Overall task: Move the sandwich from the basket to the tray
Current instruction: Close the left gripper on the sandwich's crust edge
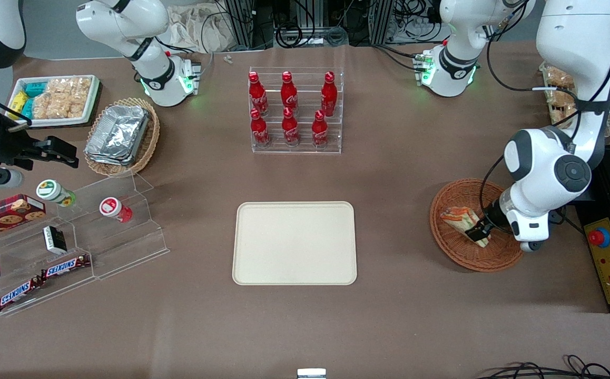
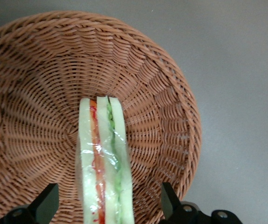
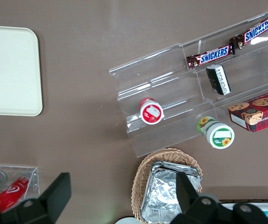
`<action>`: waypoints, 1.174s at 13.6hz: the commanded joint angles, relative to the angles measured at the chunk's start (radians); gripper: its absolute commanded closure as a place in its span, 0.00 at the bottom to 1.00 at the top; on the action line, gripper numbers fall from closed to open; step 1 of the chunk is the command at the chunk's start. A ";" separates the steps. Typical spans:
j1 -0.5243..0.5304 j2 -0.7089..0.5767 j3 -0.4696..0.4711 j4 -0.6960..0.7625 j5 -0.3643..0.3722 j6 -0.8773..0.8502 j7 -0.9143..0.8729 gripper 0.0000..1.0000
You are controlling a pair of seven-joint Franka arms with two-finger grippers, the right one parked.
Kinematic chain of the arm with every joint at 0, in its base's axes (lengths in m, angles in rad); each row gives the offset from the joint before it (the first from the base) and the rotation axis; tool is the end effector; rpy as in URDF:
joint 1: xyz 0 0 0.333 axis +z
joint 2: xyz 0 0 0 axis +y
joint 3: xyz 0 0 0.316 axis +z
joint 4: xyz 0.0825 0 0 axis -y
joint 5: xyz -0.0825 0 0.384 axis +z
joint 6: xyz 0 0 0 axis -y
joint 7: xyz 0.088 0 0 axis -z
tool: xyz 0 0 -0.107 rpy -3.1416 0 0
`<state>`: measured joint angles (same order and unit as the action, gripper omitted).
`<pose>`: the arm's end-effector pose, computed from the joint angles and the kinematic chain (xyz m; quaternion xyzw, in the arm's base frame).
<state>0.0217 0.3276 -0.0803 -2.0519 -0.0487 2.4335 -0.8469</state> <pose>0.5973 -0.0339 0.2833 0.9145 0.4026 0.0118 0.0382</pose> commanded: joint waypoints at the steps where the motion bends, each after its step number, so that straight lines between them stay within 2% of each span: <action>1: -0.011 0.014 0.002 -0.013 0.013 0.036 -0.037 0.02; 5: -0.011 0.019 0.004 -0.068 0.018 0.070 -0.032 0.03; 7: -0.011 0.021 0.005 -0.086 0.050 0.081 -0.032 0.06; 9: -0.009 0.021 0.005 -0.087 0.053 0.081 -0.032 0.16; 10: -0.009 0.022 0.005 -0.085 0.053 0.081 -0.034 0.26; 13: -0.009 0.012 0.005 -0.071 0.053 0.056 -0.034 0.67; 14: -0.011 0.001 0.004 -0.050 0.053 0.011 -0.034 0.76; 16: -0.011 -0.036 0.001 0.020 0.056 -0.159 -0.032 0.77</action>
<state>0.0160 0.3462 -0.0789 -2.0837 -0.0163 2.4085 -0.8567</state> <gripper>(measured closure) 0.652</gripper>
